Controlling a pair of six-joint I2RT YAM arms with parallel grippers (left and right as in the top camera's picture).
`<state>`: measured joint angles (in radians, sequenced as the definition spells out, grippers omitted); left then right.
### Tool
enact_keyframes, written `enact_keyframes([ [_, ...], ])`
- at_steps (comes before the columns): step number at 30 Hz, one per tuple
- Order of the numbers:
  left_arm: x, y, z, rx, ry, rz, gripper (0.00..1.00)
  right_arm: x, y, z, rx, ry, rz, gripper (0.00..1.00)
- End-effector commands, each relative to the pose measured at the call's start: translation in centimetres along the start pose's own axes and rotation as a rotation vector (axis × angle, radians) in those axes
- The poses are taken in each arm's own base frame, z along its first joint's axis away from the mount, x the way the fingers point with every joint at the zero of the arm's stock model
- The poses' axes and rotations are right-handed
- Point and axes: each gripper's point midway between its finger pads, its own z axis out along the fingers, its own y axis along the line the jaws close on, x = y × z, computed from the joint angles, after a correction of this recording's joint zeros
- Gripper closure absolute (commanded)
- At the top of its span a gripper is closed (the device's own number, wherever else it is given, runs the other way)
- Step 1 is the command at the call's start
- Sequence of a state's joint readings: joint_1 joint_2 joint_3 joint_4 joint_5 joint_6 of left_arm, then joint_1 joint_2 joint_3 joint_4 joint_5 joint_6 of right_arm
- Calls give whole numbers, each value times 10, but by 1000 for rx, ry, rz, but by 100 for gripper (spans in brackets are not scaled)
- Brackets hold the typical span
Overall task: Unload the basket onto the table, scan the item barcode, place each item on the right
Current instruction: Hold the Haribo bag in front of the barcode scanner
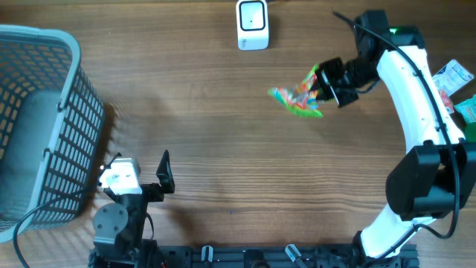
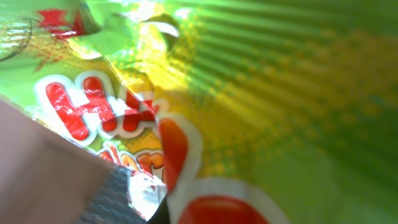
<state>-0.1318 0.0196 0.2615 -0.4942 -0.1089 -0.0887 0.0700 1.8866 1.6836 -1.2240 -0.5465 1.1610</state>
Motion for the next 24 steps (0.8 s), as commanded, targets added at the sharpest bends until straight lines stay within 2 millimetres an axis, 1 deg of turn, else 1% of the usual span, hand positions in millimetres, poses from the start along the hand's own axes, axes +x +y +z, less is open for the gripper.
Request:
enact_keyframes([
  [1, 0, 2, 0, -10, -6, -5, 0, -6, 53, 0, -161, -144, -49, 95],
  [3, 0, 2, 0, -10, -6, -5, 0, -6, 84, 3, -245, -248, -80, 95],
  [4, 0, 2, 0, -10, -6, -5, 0, -8, 95, 3, -276, -316, -72, 95],
  [6, 0, 2, 0, -10, -6, -5, 0, -7, 109, 5, -323, -371, -51, 95],
  [7, 0, 2, 0, -10, -6, -5, 0, -5, 120, 9, -360, -379, -51, 95],
  [9, 0, 2, 0, -10, -6, -5, 0, -7, 142, 26, -422, -363, -48, 95],
  [11, 0, 2, 0, -10, -6, -5, 0, -16, 150, 39, -447, -356, -8, 95],
  [13, 0, 2, 0, -10, -6, -5, 0, -36, 163, 63, -493, -365, 49, 95],
  [14, 0, 2, 0, -10, -6, -5, 0, -42, 168, 71, -510, -360, 62, 95],
  [16, 0, 2, 0, -10, -6, -5, 0, -52, 180, 86, -563, -350, 81, 95],
  [18, 0, 2, 0, -10, -6, -5, 0, -59, 187, 97, -602, -336, 115, 95],
  [20, 0, 2, 0, -10, -6, -5, 0, -66, 190, 102, -623, -344, 141, 95],
  [21, 0, 2, 0, -10, -6, -5, 0, -70, 192, 101, -633, -365, 153, 95],
  [22, 0, 2, 0, -10, -6, -5, 0, -75, 194, 97, -646, -391, 167, 95],
  [24, 0, 2, 0, -10, -6, -5, 0, -74, 202, 88, -672, -408, 162, 95],
])
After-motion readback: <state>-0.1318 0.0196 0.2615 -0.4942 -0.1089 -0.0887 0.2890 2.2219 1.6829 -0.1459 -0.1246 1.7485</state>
